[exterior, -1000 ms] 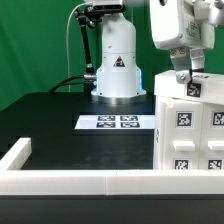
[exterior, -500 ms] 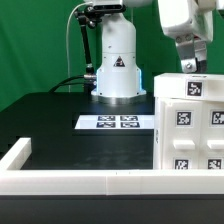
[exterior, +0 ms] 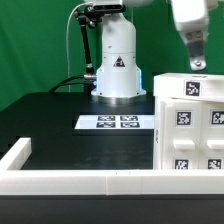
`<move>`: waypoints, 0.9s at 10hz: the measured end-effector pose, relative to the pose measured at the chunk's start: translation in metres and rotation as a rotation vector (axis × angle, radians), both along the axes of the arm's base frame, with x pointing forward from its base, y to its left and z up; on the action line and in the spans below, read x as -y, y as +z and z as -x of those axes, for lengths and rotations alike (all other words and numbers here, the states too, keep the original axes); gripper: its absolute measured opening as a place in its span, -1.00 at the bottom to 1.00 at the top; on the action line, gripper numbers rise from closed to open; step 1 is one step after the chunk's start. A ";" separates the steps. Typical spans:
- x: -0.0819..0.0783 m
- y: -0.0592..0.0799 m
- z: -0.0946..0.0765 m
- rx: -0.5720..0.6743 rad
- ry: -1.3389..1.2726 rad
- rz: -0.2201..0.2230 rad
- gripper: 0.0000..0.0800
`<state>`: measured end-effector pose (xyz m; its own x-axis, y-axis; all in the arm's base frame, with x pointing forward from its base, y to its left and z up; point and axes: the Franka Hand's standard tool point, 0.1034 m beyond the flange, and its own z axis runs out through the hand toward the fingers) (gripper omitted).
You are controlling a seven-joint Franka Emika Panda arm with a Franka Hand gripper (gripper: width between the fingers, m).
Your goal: Assemble cabinet
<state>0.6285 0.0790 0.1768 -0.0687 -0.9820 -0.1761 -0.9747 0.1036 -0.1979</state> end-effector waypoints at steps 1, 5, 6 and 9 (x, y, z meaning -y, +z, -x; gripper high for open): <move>0.001 0.000 -0.003 0.018 0.123 0.026 0.99; 0.011 -0.001 -0.017 0.066 0.558 0.108 0.99; 0.011 -0.001 -0.017 0.074 0.602 0.118 0.99; 0.012 -0.001 -0.017 0.110 0.819 0.167 0.99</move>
Offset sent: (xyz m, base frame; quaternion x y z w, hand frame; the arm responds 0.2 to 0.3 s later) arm 0.0251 0.0082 -0.0034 -0.0187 -0.0915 -0.2209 0.9708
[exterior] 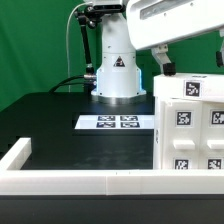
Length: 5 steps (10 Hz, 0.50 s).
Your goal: Assemble cabinet
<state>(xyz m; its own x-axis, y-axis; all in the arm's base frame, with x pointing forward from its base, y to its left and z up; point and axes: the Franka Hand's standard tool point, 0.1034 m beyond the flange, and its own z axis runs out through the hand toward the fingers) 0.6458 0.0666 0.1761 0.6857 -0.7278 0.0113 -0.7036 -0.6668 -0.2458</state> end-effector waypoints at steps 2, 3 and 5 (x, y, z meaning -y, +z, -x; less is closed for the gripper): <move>0.000 0.000 0.000 0.030 0.211 0.061 0.99; 0.000 -0.001 0.001 0.051 0.356 0.095 0.99; 0.001 -0.001 0.002 0.070 0.588 0.151 0.99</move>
Offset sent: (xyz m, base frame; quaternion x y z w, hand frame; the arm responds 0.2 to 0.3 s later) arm 0.0010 0.0092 -0.0004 0.0102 -0.0063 -0.3126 0.9498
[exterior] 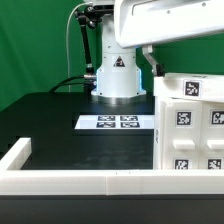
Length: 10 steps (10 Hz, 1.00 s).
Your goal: Assemble cabinet
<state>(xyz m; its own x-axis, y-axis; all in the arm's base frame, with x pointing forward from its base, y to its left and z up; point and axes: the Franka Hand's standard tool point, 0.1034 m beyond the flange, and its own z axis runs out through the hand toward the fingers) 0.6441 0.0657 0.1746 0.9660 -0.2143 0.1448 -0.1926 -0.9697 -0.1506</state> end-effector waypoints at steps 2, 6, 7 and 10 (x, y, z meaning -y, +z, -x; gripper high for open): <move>0.001 0.000 0.004 -0.015 0.193 0.043 0.99; 0.007 -0.002 0.006 -0.017 0.397 0.081 0.99; 0.009 -0.002 0.006 -0.012 0.478 0.103 0.99; 0.001 -0.002 0.010 -0.007 0.692 0.151 0.99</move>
Offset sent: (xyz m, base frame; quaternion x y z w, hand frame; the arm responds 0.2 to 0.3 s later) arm 0.0014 0.0079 0.0003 0.0247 -0.0412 -0.1837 0.9818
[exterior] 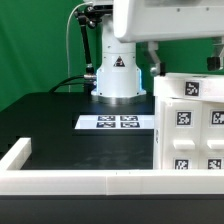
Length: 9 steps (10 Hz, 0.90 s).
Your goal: Assemble cabinet
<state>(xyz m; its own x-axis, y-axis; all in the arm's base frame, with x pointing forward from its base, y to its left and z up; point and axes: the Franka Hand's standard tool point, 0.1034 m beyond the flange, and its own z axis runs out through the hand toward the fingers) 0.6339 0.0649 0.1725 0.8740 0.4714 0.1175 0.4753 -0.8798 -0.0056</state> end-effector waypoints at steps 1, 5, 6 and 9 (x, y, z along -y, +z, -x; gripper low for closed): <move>-0.005 0.000 0.001 -0.001 0.051 0.017 0.99; -0.018 0.002 0.004 0.021 0.355 0.056 0.99; -0.018 0.001 0.004 0.023 0.444 0.069 0.99; -0.023 -0.006 -0.001 0.019 0.493 0.085 0.99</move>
Offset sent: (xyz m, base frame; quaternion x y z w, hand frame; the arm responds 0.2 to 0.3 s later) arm -0.0110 0.0266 0.0015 0.0321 0.0364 -0.2587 0.9647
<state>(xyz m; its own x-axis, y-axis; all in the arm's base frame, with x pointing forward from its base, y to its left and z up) 0.6353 0.0875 0.1665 0.5427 0.8366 0.0741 0.8341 -0.5472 0.0693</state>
